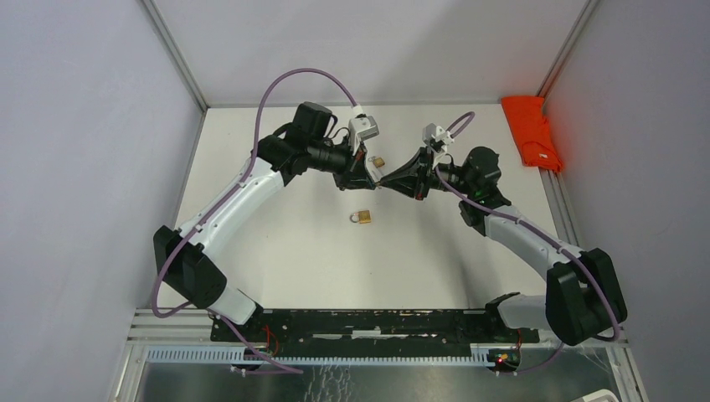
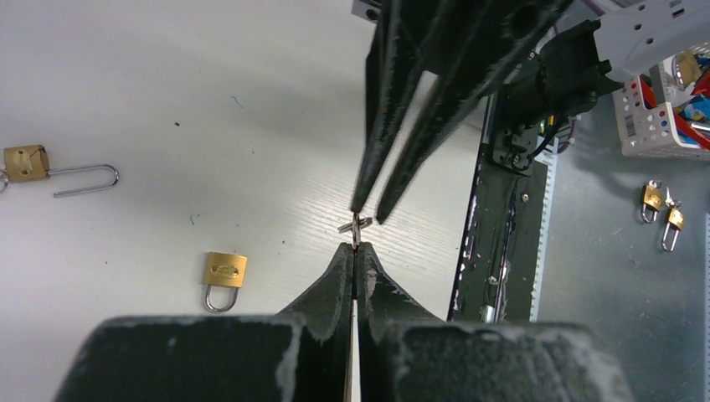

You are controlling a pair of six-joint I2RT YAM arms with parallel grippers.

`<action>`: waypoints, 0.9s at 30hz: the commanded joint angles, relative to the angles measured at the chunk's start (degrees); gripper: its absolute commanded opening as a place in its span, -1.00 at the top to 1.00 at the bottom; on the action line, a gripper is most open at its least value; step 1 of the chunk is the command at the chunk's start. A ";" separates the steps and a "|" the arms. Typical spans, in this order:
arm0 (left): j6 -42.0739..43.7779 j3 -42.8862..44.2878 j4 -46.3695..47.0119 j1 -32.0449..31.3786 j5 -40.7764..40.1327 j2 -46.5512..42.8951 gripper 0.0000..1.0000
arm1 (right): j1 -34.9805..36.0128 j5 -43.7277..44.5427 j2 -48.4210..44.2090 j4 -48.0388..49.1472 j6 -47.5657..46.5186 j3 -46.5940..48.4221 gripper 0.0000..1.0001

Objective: Unlock with the key

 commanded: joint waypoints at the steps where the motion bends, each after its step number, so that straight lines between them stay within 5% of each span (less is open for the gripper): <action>1: 2.63 0.63 1.67 -0.27 2.96 -3.83 0.96 | 0.13 -0.52 1.23 0.81 -1.80 2.42 0.75; 27: 2.74 0.46 2.29 -0.29 3.60 -3.46 0.96 | 0.25 3.40 -2.92 0.79 -2.26 3.43 0.77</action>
